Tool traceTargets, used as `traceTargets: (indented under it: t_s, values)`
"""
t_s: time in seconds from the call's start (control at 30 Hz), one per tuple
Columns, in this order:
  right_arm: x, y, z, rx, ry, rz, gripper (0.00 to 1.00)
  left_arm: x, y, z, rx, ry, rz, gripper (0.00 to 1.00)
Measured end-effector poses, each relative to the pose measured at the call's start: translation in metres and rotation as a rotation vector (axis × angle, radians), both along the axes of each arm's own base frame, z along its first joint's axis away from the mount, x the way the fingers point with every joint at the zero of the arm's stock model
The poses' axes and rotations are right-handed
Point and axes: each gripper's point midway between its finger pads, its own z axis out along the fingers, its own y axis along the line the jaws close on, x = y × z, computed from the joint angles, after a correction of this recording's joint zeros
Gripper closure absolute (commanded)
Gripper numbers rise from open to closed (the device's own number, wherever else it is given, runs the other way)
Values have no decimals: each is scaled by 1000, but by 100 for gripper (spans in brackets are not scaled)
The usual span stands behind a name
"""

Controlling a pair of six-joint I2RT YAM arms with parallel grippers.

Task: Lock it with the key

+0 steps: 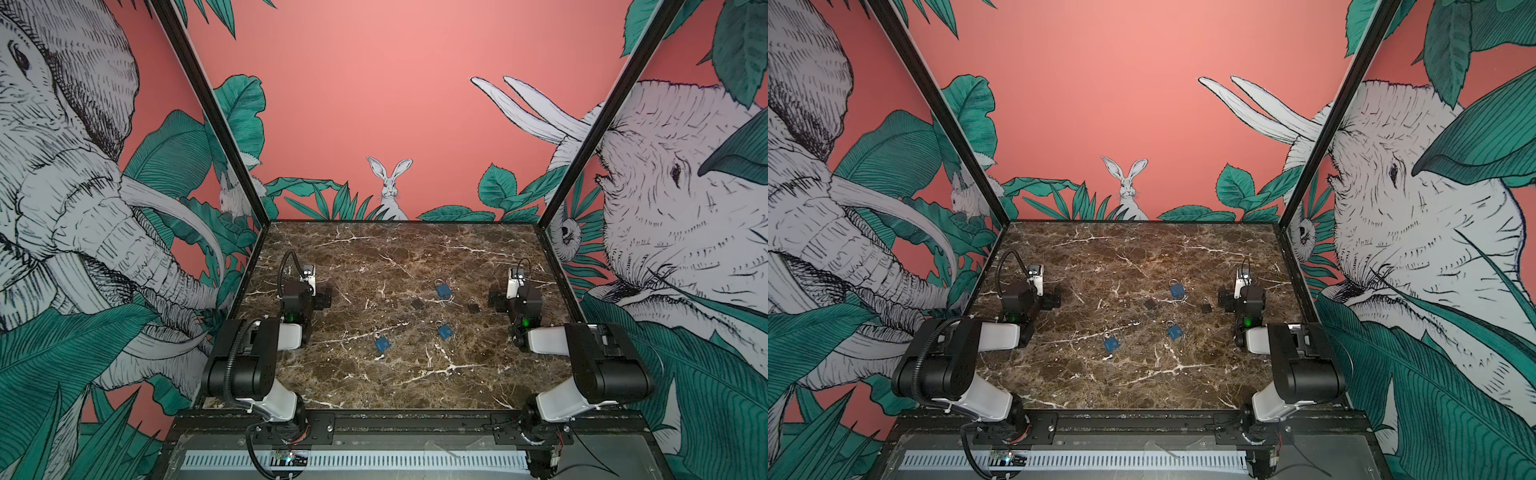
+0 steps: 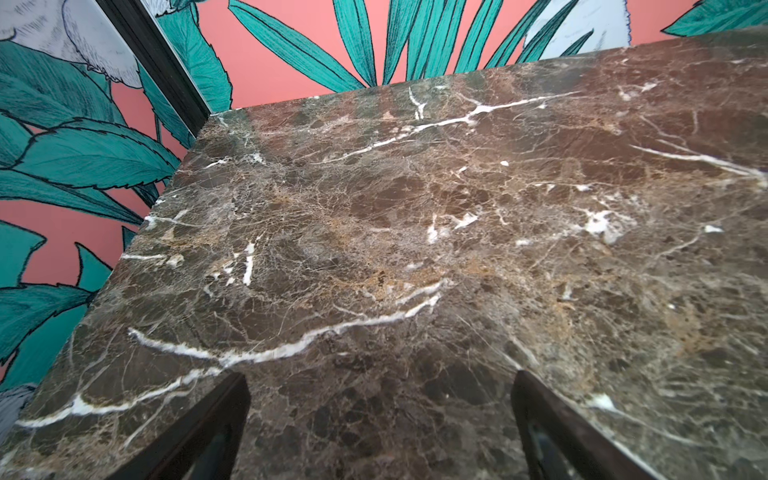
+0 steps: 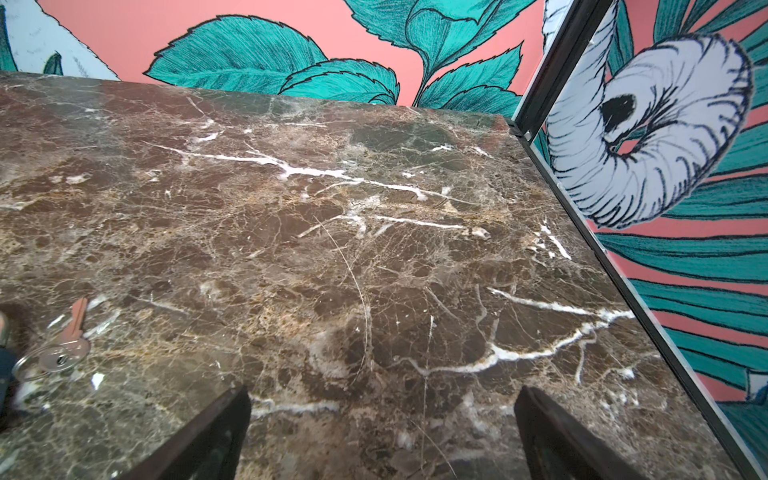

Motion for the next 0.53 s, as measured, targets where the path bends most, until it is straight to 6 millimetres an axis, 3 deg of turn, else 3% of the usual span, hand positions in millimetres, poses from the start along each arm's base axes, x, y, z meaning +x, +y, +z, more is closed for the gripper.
traceTargets:
  t_s: [0.53]
  values:
    - [0,0,0,0,0,0,1,0,-1,0,-3,0,-7,1]
